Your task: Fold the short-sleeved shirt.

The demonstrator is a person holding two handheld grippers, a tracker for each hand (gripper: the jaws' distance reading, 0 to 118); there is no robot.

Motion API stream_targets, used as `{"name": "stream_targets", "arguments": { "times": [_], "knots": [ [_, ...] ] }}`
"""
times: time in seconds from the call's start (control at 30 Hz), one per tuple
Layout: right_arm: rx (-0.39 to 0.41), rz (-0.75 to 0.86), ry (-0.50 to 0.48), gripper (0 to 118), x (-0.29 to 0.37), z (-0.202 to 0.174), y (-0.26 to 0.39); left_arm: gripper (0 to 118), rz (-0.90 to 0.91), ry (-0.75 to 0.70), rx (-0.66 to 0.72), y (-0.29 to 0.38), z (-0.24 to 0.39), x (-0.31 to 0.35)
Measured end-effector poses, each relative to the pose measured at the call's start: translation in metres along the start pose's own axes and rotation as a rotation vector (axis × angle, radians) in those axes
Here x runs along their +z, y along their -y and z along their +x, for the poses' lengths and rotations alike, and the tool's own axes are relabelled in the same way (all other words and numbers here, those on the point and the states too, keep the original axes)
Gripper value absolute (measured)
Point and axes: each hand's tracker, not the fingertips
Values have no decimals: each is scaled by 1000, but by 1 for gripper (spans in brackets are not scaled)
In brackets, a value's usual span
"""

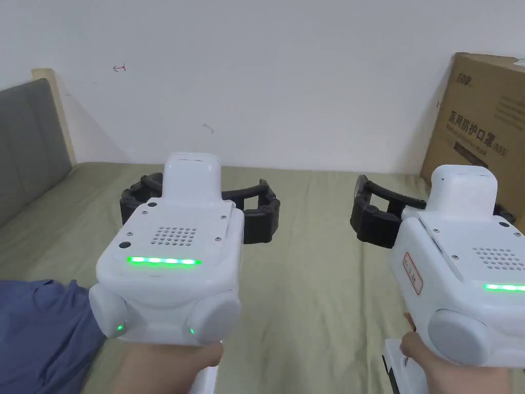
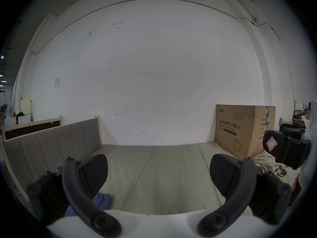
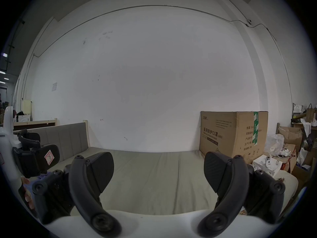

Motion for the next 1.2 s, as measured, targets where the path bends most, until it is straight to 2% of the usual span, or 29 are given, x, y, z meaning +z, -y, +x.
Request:
{"name": "stream_targets", "arguments": {
  "times": [0.67,0.8,0.97,1.2],
  "knots": [
    [-4,-3,8,109,0,0,-1,118,7,-5,-3,-2,-2,0],
    [-26,18,-22,110,2,3,0,118,6,-3,1,-2,-2,0],
    [19,7,-17,109,1,-1,-2,118,7,-4,-3,-2,-2,0],
    [15,3,-21,110,1,-2,-3,118,-1,-7,-12,-2,-1,-1]
  ]
}}
